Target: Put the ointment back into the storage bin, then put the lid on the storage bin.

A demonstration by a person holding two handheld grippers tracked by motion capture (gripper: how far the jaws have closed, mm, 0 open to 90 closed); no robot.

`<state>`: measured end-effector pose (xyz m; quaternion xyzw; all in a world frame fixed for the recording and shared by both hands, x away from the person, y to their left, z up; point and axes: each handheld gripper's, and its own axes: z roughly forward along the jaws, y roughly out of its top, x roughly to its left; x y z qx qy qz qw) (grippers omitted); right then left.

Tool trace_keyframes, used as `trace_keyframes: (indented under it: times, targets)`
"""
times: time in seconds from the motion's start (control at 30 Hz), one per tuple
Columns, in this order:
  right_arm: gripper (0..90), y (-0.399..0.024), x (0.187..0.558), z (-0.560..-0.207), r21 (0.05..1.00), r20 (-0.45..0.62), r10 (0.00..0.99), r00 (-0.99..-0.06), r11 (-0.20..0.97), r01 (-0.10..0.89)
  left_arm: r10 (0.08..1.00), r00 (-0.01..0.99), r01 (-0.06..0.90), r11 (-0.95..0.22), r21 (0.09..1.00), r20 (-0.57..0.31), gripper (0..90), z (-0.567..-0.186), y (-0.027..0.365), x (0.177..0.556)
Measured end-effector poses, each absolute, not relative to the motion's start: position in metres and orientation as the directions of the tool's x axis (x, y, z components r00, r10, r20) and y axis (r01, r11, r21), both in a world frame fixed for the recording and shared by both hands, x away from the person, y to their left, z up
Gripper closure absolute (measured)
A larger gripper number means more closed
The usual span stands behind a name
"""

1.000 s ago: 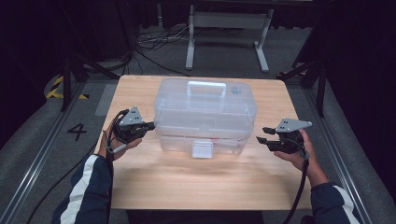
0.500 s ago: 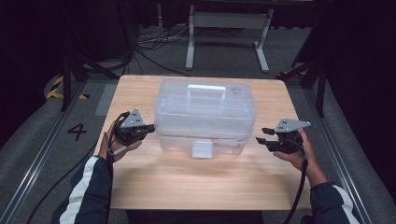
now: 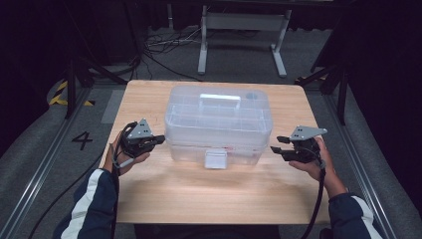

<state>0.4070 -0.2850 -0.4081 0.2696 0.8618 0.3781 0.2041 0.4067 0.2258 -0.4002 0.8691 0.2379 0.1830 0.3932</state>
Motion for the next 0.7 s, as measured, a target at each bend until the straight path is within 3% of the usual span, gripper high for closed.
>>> trace_keyframes:
  times: [0.7]
  targets:
    - [53.1,-0.2847,0.4062,-0.404,0.766,-0.147,0.611,-0.778,0.568,0.301,0.558,0.82,0.275,-0.584,0.764,0.131,90.0,-0.4035,0.2277,0.4009]
